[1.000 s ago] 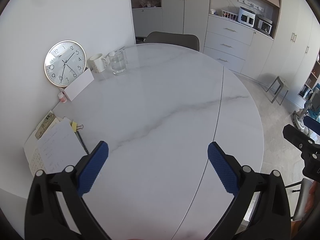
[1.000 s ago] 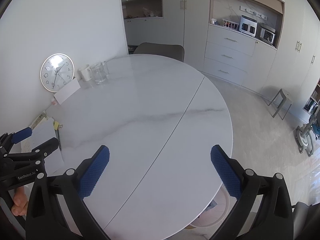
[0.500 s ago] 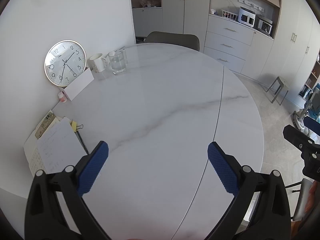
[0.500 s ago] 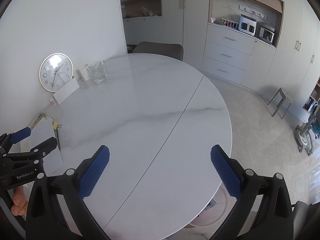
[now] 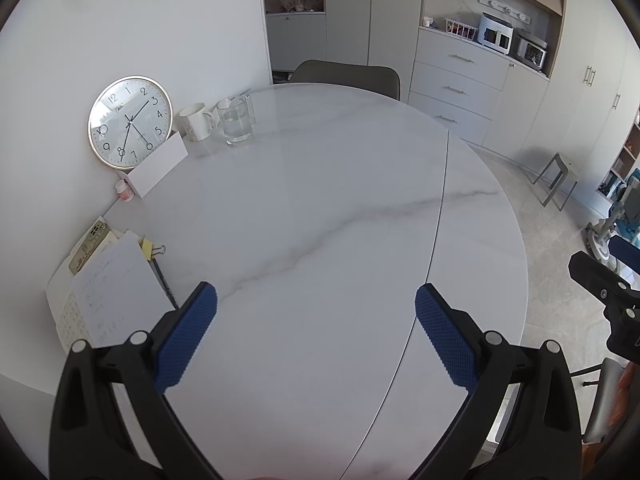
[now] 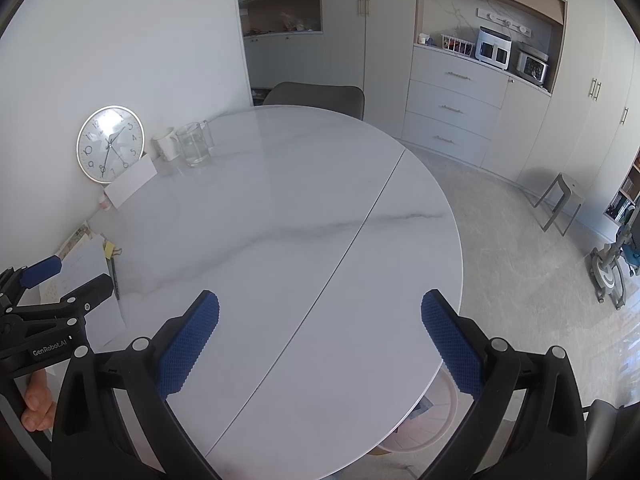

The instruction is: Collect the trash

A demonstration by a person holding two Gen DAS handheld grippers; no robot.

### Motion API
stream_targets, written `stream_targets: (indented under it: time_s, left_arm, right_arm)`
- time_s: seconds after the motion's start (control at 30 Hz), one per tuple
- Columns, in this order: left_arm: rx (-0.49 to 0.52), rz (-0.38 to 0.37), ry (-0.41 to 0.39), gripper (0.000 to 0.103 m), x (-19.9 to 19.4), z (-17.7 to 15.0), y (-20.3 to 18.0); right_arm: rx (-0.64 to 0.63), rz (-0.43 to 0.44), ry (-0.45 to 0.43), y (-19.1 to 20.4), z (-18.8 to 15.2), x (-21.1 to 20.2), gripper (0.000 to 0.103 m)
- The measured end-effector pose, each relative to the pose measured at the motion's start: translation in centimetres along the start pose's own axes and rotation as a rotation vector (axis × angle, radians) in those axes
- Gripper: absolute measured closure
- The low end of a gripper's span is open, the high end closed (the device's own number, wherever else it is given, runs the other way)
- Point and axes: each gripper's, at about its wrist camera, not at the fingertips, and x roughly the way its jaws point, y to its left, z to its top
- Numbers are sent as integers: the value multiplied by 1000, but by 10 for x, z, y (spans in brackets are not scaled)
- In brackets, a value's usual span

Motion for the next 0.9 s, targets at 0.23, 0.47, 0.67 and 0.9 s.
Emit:
stream_targets:
  time_s: [0.23,0.47,0.67,0.9]
  left_arm:
    - [9,0,-1,8,1,0,-2]
    - [5,-11,-9,8,2,-2,-1]
    - [15,-13,15,8,5,-1,-3]
    - [22,-9,11,8,4,-1,-3]
  right_arm:
    - [0,-1,3,0,-1,1,2]
    - [2,-1,6,0,-1,2,2]
    - [4,-2,6,-1,-1,3,2]
    - [3,0,11,0,-3,5,2]
